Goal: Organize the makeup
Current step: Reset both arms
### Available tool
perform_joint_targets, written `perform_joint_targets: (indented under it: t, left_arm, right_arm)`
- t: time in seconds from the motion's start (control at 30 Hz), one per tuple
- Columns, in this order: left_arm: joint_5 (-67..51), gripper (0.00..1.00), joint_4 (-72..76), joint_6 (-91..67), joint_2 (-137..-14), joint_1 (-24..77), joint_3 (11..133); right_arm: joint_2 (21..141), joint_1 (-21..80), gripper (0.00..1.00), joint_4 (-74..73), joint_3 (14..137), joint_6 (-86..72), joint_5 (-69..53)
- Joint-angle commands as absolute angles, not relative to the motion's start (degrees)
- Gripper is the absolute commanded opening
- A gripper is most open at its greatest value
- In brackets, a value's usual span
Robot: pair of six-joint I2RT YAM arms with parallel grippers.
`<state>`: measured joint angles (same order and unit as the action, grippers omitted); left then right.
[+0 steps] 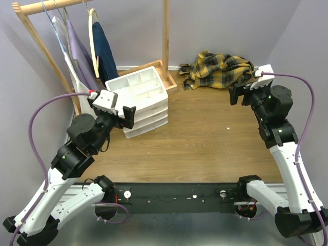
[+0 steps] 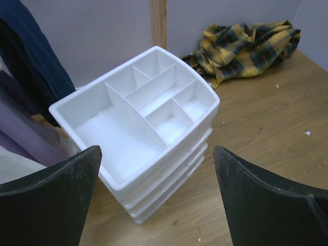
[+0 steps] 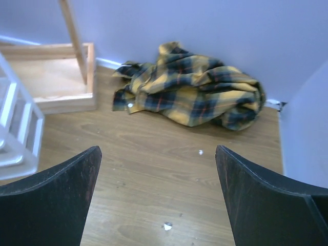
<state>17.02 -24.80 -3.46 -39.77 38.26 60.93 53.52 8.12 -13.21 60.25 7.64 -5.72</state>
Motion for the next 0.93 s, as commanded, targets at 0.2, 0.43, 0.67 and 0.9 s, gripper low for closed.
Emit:
perform_joint_targets:
  t: [0.2, 0.43, 0.67, 0.9]
  left_arm:
    - [21.27, 0.99, -24.61, -3.16, -34.72, 37.88, 60.03]
    - [23.81, 0.99, -23.73, -4.04, -32.79, 37.88, 58.19]
    - [24.87, 0.99, -22.68, -4.39, -31.47, 37.88, 56.34]
    - [23.82, 0.99, -22.50, -4.48, -31.73, 37.88, 55.90]
  right_arm:
    - [50.89, 7.82, 1.00, -19.34, 64.87, 6.25, 0.35]
    - [50.28, 7.82, 1.00, -16.61, 64.16, 2.81, 6.68]
    - [50.10, 7.82, 1.00, -16.00, 63.28, 0.88, 10.63]
    - [50.09, 7.82, 1.00, -16.61, 64.60, 1.40, 11.34]
